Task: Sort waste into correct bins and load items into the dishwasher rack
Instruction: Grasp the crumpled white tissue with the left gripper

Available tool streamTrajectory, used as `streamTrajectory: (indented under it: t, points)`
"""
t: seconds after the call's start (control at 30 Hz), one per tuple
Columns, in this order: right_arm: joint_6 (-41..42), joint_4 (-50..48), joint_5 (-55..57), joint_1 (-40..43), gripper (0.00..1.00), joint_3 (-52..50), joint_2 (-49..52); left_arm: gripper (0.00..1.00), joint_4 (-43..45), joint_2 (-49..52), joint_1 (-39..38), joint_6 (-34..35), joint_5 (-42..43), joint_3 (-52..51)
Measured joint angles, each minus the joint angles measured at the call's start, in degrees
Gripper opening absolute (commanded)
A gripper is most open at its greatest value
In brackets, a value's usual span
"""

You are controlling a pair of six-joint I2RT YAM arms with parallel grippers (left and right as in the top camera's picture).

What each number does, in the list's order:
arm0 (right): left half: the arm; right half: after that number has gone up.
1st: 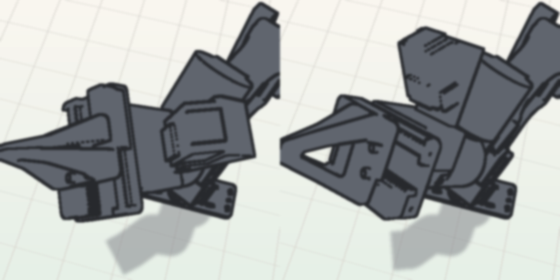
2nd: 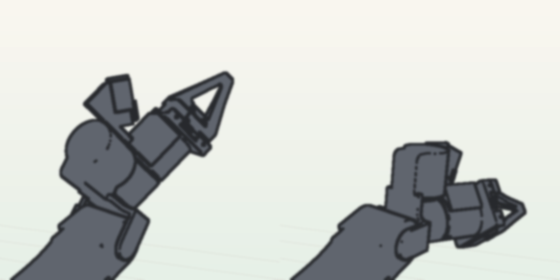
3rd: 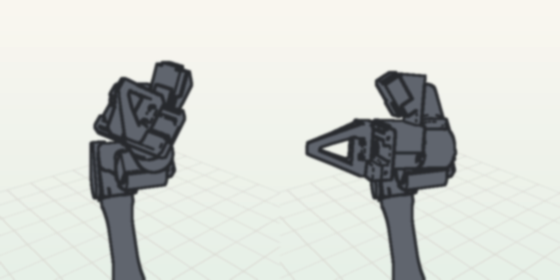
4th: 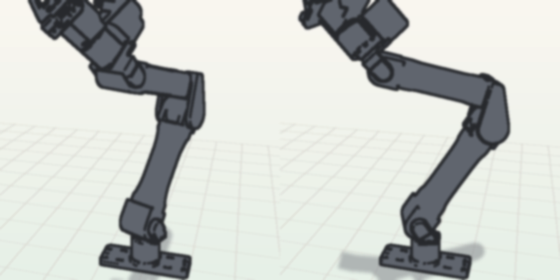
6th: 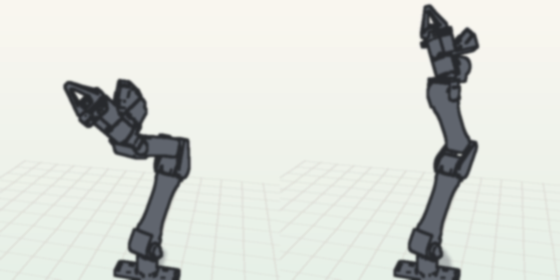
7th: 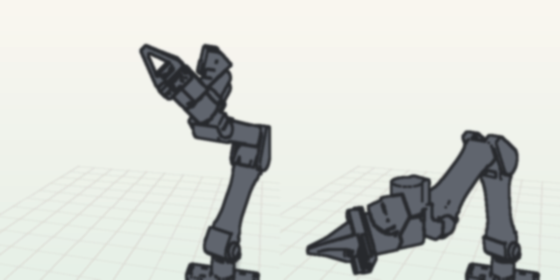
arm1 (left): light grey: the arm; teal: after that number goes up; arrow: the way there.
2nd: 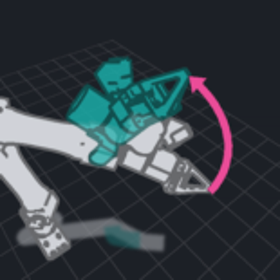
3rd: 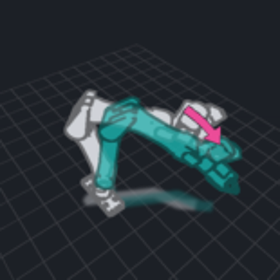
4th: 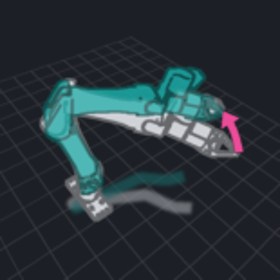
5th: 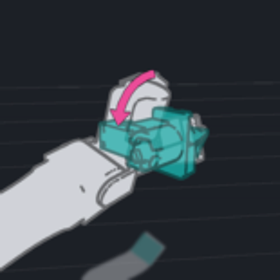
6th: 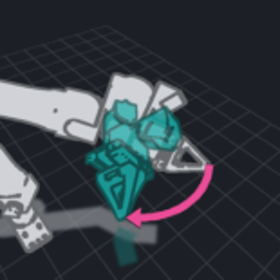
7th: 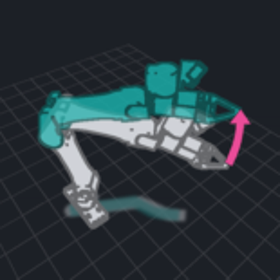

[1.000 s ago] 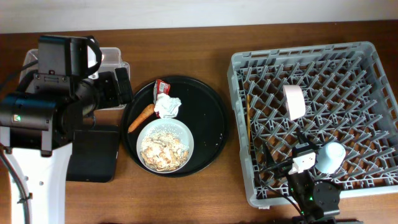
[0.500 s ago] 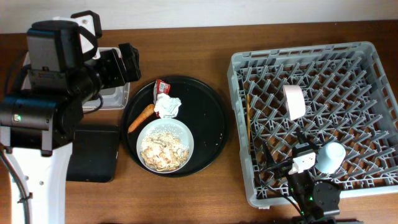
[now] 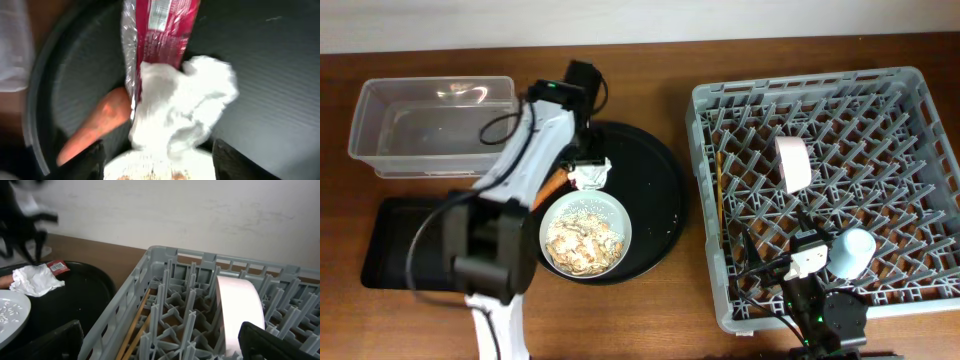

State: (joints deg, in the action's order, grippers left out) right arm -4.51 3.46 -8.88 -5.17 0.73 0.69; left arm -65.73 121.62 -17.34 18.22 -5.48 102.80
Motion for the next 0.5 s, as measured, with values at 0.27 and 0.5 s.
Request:
streamTrajectory:
  t: [0.27,0.5]
  points:
    - [0.0,0.0,0.0,0.0,0.98,0.0,0.0,0.0,-0.24,5.38,-0.55,0.74,-1.57,1.07]
    - [0.0,-0.02,0.0,0.0,0.98,0.0,0.0,0.0,-23.1,0.68,0.07,7.67,-2.8,10.47]
